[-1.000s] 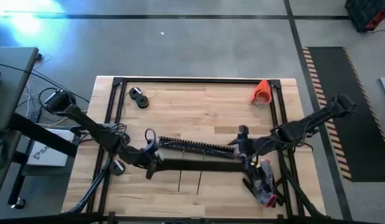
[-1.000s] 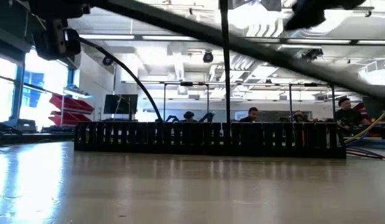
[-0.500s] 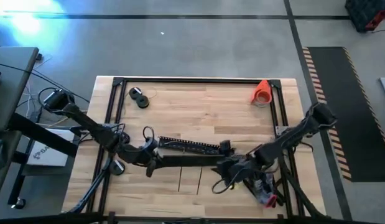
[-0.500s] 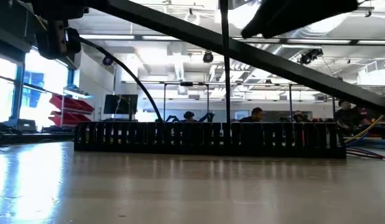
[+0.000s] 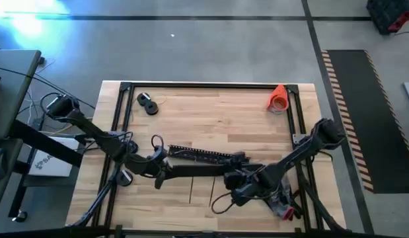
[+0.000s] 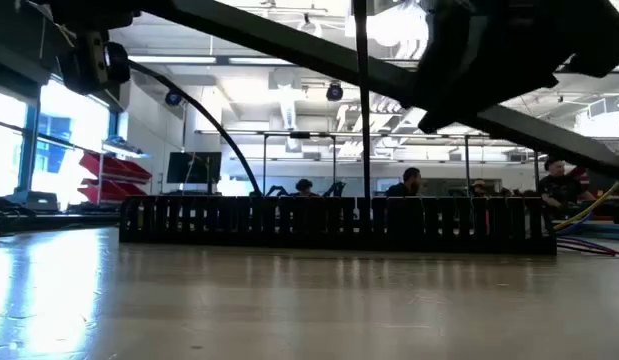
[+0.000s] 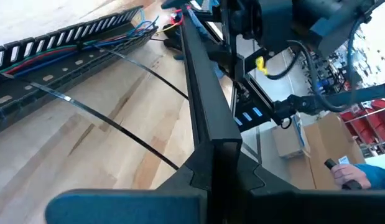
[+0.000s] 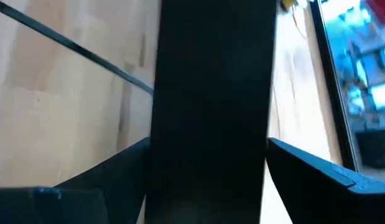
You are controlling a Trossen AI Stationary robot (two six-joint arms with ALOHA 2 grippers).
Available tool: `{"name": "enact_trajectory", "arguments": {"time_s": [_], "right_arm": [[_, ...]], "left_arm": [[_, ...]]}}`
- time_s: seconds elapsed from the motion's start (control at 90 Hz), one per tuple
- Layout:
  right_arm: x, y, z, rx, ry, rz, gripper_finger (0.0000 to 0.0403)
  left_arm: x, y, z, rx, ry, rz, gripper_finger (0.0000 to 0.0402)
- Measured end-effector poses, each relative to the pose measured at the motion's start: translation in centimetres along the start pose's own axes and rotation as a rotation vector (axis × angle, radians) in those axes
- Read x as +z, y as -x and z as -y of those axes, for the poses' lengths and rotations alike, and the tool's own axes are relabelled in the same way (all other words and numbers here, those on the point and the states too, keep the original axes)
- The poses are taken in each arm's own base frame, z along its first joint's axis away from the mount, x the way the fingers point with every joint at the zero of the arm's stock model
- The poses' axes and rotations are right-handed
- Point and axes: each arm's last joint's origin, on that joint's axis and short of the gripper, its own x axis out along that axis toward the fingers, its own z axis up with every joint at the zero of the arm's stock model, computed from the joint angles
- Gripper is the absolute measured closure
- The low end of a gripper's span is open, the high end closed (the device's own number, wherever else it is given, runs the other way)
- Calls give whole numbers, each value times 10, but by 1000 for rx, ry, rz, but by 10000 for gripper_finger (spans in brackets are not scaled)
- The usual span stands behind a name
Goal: Ziptie cables
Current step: Close the black cable duct
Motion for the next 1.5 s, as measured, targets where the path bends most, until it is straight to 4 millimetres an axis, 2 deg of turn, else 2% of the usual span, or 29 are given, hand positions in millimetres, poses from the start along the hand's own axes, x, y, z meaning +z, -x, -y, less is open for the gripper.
{"name": "enact_trajectory", "arguments": {"time_s": [0.133,0.311,0.522,0.733,0.944,1.111,1.2,1.333,1.5], "right_arm": [[-3,2,3,8,-62,-25,147],[-3,3,2,52,-52,-41,206],[-3,1,3,127,-79,-81,206],[8,-7,29,255,-125,-230,207],[16,-34,70,452,-186,-339,207],[24,-61,103,552,-300,-272,207],[27,-76,118,624,-398,-258,207],[21,-98,125,720,-444,-299,207],[31,-108,130,736,-452,-353,207]], "left_arm": [[-1,1,1,3,-3,7,401],[-2,1,1,6,-3,11,401],[-2,1,0,16,-58,17,396],[0,9,-11,109,-94,-68,359],[9,44,-29,295,-102,-108,338],[20,69,-36,349,-153,-36,344],[24,73,-34,337,-221,-9,350],[24,72,-35,361,-283,1,358],[21,65,-38,418,-339,16,366]]}}
